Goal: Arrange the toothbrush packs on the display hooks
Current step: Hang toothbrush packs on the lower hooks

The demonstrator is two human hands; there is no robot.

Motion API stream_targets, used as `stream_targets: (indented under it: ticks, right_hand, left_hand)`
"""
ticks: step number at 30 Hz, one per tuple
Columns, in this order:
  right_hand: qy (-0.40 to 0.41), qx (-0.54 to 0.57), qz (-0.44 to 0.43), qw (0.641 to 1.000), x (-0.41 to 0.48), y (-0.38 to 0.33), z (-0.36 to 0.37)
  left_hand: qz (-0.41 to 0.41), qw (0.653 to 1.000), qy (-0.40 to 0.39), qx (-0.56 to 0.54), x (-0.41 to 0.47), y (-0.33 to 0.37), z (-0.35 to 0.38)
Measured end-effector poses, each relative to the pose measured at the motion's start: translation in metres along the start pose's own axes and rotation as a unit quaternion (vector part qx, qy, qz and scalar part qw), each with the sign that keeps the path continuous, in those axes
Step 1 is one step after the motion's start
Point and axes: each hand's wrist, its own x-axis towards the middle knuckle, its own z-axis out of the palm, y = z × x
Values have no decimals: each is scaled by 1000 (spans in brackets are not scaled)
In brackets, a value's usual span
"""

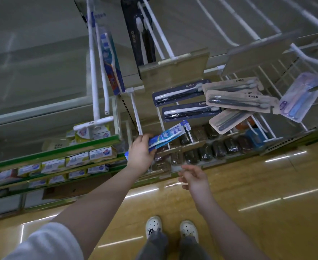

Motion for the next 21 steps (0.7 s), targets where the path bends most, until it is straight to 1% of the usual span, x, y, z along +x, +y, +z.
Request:
stream_targets:
  ticks: [4,10,17,21]
  right_hand:
    - [-7,-4,-2,1000,-3,-2,1]
    - [-28,-11,-14,999,-10,-14,8]
    - [-52,-27,-44,997,-14,-41,28]
    - [-85,-51,-63,993,-17,-59,44]
  left_hand:
    - [-33,997,11,-73,-12,3,-9]
    - [-85,978,52,-182,-32,0,-23]
    - [-161,936,109,-292,-41,-5,-51]
    - [-190,907,137,-349,-42,-6,-70]
